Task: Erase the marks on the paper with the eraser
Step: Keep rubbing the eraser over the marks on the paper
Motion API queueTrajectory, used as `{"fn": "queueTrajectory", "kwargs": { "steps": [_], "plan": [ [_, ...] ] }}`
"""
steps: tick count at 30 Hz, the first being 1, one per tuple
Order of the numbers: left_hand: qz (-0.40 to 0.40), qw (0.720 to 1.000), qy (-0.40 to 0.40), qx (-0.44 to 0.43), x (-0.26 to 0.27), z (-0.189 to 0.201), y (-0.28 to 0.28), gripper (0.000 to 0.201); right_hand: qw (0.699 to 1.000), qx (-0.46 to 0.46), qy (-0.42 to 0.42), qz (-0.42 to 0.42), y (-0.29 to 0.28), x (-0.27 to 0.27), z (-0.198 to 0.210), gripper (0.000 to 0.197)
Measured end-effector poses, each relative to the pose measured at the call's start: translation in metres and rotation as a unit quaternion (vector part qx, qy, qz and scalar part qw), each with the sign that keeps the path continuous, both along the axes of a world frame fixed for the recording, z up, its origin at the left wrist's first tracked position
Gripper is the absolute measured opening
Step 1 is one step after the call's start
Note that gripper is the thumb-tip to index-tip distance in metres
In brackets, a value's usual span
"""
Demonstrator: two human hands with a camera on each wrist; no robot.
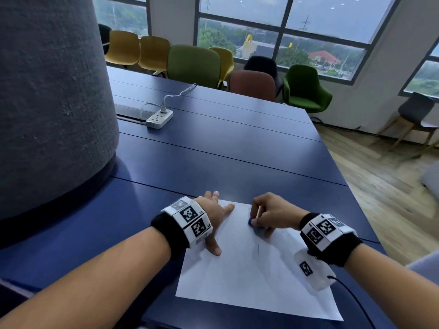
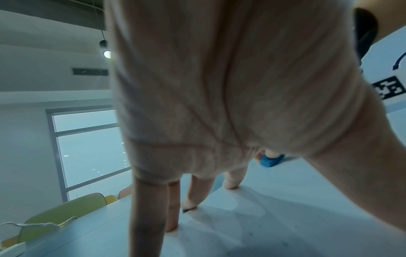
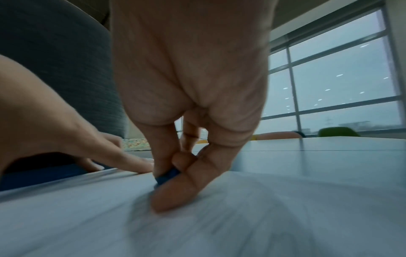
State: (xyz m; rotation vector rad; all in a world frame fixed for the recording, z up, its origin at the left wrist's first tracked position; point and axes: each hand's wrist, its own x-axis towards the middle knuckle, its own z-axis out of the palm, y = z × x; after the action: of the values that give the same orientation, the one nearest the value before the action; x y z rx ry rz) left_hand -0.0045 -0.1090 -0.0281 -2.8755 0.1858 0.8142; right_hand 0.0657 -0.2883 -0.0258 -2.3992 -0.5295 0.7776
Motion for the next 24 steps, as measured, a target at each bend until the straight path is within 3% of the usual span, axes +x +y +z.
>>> {"fn": "queueTrajectory", "kwargs": {
  "steps": [3,7,12,17,22,24],
  "plan": [
    [0.000,1.000,-0.002,0.002,0.000,0.001,0.000,0.131,0.999,0.022,-0.023,-0.041,0.000,0.005,-0.002,0.008],
    [-0.003,1.000,-0.008,0.005,0.000,0.000,-0.001,0.131,0.997,-0.010,0.057,0.056,0.003,-0.012,-0.001,0.007],
    [-0.001,1.000,-0.013,-0.002,-0.002,0.000,0.000,0.130,0.997,0.025,-0.034,-0.057,0.006,0.013,-0.002,0.008],
    [0.002,1.000,-0.015,-0.008,-0.002,0.000,0.000,0.130,0.997,-0.009,0.040,0.064,0.005,-0.015,-0.005,0.012],
    [0.003,1.000,-0.017,-0.013,-0.003,0.001,0.000,0.130,1.000,0.001,-0.017,0.007,0.000,-0.007,-0.001,0.010],
    [0.002,1.000,-0.017,-0.013,-0.002,0.001,0.001,0.129,0.999,-0.005,0.011,0.046,-0.001,-0.017,-0.002,0.012]
  ]
}}
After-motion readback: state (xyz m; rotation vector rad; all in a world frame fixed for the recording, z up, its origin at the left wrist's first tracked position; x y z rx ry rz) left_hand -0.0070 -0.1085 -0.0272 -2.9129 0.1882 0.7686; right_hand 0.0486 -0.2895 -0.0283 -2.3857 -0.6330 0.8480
